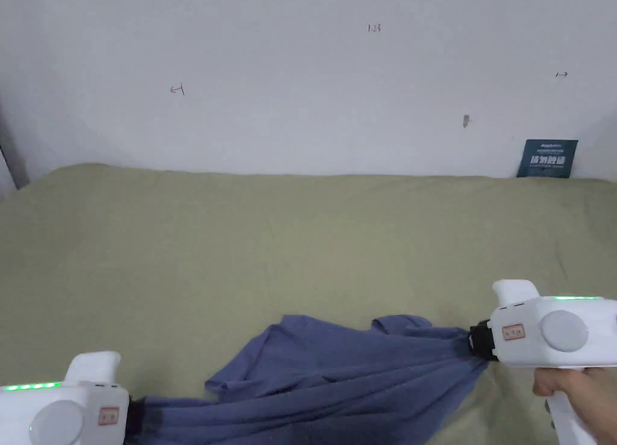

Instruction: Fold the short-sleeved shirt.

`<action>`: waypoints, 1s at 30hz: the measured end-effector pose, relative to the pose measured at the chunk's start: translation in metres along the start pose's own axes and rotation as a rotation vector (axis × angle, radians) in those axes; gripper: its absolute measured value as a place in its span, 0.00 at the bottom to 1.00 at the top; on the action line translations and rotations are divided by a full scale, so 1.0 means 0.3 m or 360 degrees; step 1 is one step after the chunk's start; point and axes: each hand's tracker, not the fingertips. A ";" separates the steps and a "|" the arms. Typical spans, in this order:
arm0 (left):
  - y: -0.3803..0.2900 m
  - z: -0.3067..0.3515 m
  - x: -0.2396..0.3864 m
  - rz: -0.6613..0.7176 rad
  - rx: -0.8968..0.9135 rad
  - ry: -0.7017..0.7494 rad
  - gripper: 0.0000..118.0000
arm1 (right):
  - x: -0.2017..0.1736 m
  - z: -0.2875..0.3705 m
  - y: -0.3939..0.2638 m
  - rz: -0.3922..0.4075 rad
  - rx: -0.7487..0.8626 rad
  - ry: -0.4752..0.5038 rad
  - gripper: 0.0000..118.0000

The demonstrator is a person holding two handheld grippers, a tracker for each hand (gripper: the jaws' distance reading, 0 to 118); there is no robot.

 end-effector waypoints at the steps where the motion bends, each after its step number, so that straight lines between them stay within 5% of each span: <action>1: 0.015 0.063 0.026 -0.0018 0.0045 0.0012 0.00 | -0.011 0.059 0.015 0.0011 0.0071 -0.0005 0.05; 16: 0.379 0.715 0.221 -0.0199 0.0722 0.0098 0.00 | -0.027 0.728 0.211 -0.0036 0.0647 -0.0114 0.05; 30: 0.681 0.817 0.364 -0.0160 0.0908 0.0109 0.00 | 0.022 0.831 0.522 -0.0024 0.0773 -0.0274 0.05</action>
